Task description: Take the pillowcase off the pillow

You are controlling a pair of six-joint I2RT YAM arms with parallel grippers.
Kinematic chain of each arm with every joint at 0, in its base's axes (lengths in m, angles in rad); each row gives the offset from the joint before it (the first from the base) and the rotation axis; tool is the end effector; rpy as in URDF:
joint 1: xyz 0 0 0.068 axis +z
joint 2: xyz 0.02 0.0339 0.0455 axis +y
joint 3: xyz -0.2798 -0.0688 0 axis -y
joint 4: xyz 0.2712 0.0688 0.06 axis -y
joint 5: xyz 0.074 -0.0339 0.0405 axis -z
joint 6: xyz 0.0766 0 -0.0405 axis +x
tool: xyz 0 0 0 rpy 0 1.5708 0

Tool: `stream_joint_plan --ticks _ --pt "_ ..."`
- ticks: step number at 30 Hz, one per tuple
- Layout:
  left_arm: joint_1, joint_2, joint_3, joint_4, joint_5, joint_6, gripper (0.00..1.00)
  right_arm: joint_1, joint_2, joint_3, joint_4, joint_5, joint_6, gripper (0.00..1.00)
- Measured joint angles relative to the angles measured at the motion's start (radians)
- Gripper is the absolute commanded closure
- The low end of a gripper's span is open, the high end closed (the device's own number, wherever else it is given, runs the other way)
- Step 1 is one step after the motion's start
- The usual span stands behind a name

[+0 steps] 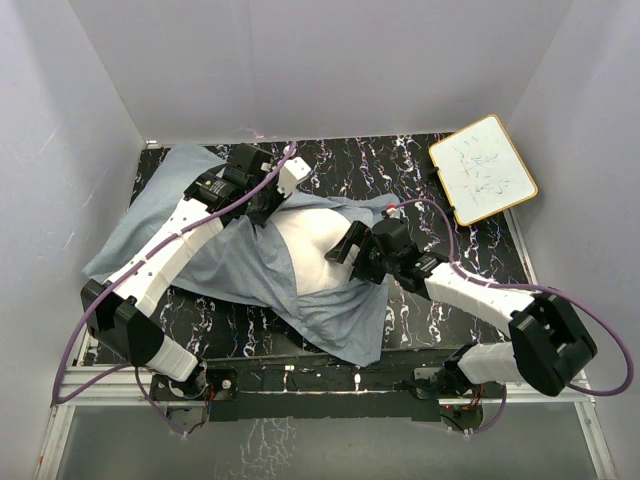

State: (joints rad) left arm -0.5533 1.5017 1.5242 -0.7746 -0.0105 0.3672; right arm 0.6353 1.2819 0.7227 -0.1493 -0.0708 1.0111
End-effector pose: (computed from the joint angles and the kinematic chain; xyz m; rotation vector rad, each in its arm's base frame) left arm 0.3241 -0.1992 0.3558 1.0276 2.0847 -0.0815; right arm 0.2513 0.1920 0.1908 0.4199 2.4230 0.8887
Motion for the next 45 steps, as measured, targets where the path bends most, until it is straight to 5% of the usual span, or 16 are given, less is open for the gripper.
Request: stream_joint_plan --ticks 11,20,22,30,39,45 --pt "0.003 0.000 0.000 -0.045 0.013 0.010 1.00 -0.001 0.189 -0.156 0.620 -0.137 0.092 0.02" --pt "0.015 0.010 0.053 -0.109 0.008 0.010 1.00 0.052 0.319 0.086 0.583 -0.171 0.011 0.07" --pt "0.020 0.016 0.090 -0.125 0.002 0.006 1.00 0.061 0.378 0.129 0.570 -0.169 0.009 0.18" --pt "0.022 0.040 0.279 -0.227 -0.041 0.003 1.00 0.069 0.560 0.308 0.519 -0.182 -0.020 0.91" --pt "0.029 0.008 0.288 -0.140 -0.220 -0.002 1.00 0.065 0.470 0.518 0.316 -0.115 -0.316 0.92" --pt "0.171 -0.044 0.239 -0.005 -0.280 -0.027 1.00 0.063 0.364 0.699 0.267 -0.112 -0.496 0.92"
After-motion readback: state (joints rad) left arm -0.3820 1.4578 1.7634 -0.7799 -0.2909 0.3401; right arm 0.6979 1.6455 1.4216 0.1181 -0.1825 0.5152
